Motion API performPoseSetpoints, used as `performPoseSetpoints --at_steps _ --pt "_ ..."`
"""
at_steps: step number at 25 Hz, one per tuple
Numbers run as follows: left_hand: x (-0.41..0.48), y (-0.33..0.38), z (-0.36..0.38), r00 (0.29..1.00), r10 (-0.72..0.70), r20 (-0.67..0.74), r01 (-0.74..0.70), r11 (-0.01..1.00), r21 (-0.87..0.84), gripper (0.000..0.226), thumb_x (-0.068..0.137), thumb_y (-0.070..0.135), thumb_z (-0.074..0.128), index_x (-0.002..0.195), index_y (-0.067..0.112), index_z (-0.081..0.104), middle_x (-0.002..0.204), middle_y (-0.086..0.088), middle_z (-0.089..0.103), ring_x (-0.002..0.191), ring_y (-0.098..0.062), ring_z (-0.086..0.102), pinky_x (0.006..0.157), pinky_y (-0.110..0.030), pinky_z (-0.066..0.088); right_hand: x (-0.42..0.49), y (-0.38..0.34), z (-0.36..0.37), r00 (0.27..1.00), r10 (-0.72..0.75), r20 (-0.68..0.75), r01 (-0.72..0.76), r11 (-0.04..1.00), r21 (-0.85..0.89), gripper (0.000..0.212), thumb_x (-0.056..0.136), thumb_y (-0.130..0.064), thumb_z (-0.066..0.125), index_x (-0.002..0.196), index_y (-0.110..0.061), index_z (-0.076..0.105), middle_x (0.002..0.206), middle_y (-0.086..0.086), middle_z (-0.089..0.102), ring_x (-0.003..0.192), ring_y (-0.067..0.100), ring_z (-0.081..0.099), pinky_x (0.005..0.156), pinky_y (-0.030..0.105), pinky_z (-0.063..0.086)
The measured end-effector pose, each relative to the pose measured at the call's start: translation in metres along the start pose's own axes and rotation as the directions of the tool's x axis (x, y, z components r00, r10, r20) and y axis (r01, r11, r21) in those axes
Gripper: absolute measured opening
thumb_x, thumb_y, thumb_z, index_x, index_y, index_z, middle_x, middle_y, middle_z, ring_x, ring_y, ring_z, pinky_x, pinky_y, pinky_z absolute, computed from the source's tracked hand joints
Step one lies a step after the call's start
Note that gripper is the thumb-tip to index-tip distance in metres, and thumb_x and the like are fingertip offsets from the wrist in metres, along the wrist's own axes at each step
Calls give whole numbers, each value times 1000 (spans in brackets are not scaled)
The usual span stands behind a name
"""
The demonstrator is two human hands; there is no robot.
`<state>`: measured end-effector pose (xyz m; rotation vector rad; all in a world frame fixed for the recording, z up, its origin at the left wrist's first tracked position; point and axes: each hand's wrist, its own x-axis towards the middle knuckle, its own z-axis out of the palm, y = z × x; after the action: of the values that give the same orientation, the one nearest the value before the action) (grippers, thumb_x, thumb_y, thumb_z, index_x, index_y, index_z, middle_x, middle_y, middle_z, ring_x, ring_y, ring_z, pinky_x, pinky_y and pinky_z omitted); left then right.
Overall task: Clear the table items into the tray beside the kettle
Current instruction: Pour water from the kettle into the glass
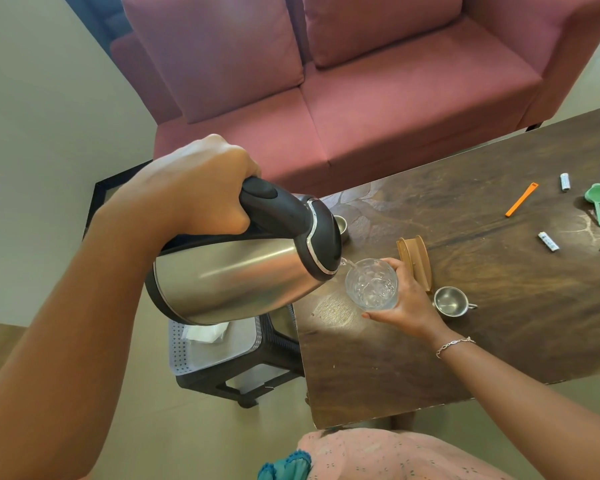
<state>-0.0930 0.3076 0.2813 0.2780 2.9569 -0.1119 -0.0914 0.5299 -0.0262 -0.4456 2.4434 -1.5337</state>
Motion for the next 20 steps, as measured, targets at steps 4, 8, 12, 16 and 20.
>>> performPoseSetpoints --at_steps 4,8,12,16,20 --pt "0 0 1 1000 -7 2 7 1000 3 26 60 0 58 47 15 41 46 -6 40 49 -30 40 50 -38 44 -2 0 2 1000 7 3 -7 1000 2 96 50 -22 91 128 -14 35 119 -7 45 108 15 50 93 27 42" --pt "-1 0 2 1000 -12 2 12 1000 5 22 60 -1 58 49 11 43 46 -6 39 48 -28 37 50 -36 42 -2 0 2 1000 11 1 -11 1000 8 96 50 -21 91 128 -13 36 119 -6 46 109 15 51 94 27 42" --pt "-2 3 1 1000 -1 10 1 1000 20 25 62 1 59 48 14 43 46 -7 41 46 -27 37 50 -36 43 -1 -1 2 1000 12 -6 -12 1000 16 95 50 -21 91 128 -13 36 117 -8 46 108 14 50 92 24 39" --pt "-1 6 0 1000 -1 5 1 1000 21 27 61 0 59 47 15 42 45 -6 40 46 -27 38 50 -37 43 -1 -1 1 1000 12 -1 -12 1000 10 96 51 -22 90 129 -14 35 118 -8 45 109 14 49 94 27 42" --pt "1 7 -1 1000 3 14 -3 1000 19 29 61 0 58 46 16 40 45 -6 39 47 -28 37 49 -36 42 0 -1 1 1000 17 -6 -16 1000 16 96 51 -23 91 128 -15 36 117 -9 45 108 14 49 92 24 39"
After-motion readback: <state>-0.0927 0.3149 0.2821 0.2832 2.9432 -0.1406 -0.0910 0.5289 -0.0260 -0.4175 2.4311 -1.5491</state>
